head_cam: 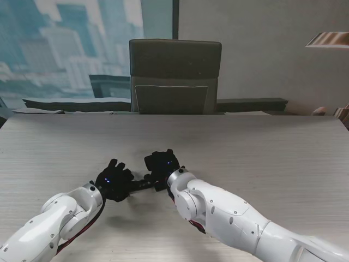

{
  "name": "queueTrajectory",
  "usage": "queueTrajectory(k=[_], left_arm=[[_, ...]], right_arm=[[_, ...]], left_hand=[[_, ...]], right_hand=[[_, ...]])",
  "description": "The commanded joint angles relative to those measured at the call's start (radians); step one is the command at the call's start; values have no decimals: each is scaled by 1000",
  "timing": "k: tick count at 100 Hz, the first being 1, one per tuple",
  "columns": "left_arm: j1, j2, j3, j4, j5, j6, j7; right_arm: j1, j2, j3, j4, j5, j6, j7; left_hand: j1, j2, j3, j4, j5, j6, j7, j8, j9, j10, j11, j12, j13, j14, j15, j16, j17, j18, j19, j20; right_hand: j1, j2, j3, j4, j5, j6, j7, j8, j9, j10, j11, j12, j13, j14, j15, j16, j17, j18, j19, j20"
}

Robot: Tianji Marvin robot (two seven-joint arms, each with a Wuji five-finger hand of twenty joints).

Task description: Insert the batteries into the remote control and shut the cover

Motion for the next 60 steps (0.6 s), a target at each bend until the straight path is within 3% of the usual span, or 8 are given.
queueTrajectory(k=[1, 34, 60], left_arm=[[31, 5, 7, 30, 9, 2, -28], [67, 4, -32, 10, 48, 21, -7], [100, 1, -67, 1, 59, 49, 13]], right_arm=[[-10, 4, 1, -8, -1, 3, 11], [-18, 9, 5, -12, -9, -10, 4], [-23, 10, 4, -8, -11, -21, -2]], left_hand=[[-36, 11, 29, 25, 37, -246, -82, 0, -30, -1, -10, 0, -27, -9, -3, -6, -18, -1, -3, -13], [-52, -1, 1, 19, -98, -221, -296, -74, -96, 12, -35, -14, -51, -8, -21, -6, -31, -3, -25, -12], [-47, -3, -8, 20, -98, -214, -342, -100, -101, 15, -38, -17, -55, -7, -26, -5, -33, -3, -35, -10]], right_hand=[[-23, 21, -12, 27, -11, 11, -18, 10, -18, 5, -10, 12, -7, -11, -2, -15, -14, -3, -8, -7], [-19, 16, -10, 28, -13, 12, -20, 13, -17, 4, -11, 12, -6, -12, -1, -14, -13, -1, -8, -9], [0, 1, 4, 31, -11, 10, -18, 15, -17, 2, -10, 13, -4, -14, 0, -14, -13, -1, -8, -9]])
